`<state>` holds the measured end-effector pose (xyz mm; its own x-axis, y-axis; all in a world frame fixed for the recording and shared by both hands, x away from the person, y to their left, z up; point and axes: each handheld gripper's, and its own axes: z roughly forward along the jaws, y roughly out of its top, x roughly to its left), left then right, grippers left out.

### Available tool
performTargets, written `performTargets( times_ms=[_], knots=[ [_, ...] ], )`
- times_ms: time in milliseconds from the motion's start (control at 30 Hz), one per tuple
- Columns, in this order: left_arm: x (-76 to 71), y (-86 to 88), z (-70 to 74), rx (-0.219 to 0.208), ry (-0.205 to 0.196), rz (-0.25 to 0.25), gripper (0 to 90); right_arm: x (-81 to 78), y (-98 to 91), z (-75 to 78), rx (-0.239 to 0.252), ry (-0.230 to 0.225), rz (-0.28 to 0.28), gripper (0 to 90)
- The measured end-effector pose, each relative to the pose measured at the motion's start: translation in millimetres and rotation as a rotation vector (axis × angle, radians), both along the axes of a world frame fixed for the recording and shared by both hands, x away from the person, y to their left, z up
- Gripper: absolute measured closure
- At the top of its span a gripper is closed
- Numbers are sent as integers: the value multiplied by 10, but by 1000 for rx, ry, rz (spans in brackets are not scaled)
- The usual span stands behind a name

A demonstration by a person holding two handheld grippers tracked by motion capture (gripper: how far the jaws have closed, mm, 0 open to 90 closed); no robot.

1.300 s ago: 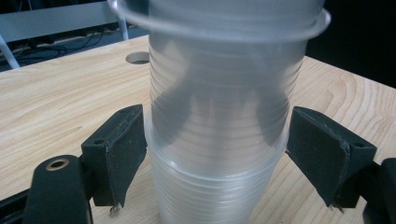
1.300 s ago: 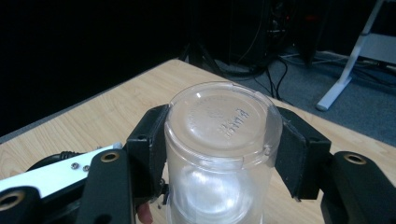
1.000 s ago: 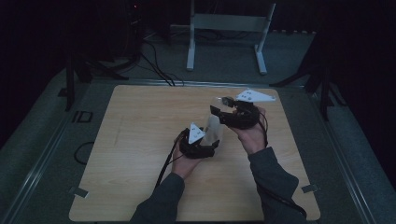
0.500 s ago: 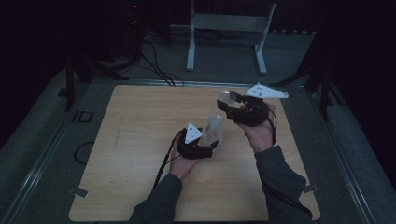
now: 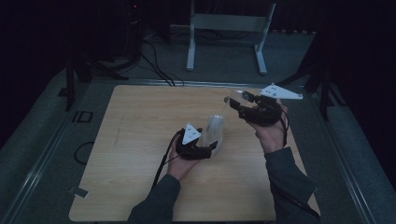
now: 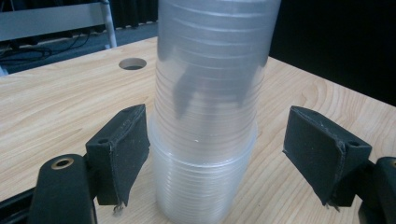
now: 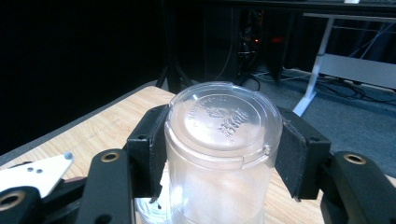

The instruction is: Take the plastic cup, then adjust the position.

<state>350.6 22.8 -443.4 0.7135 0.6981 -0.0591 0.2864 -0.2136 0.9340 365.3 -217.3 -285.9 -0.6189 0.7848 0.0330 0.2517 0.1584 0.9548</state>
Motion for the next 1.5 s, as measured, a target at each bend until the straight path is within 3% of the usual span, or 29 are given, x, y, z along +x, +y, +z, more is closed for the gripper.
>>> performTargets(
  times_ms=[233, 533, 1033, 1500],
  knots=[
    [-12, 67, -14, -8, 9, 7, 219, -39, -196, -57, -20, 3, -33, 412],
    [-59, 112, 20, -15, 2, 1, 219, -55, -380, -186, -7, 29, -75, 412],
    [-160, 161, 112, -14, -25, -13, 235, -131, -531, -390, 0, 58, -103, 413],
    [-244, 203, 188, -2, -58, -19, 256, -181, -571, -730, 0, 124, -113, 413]
  ],
)
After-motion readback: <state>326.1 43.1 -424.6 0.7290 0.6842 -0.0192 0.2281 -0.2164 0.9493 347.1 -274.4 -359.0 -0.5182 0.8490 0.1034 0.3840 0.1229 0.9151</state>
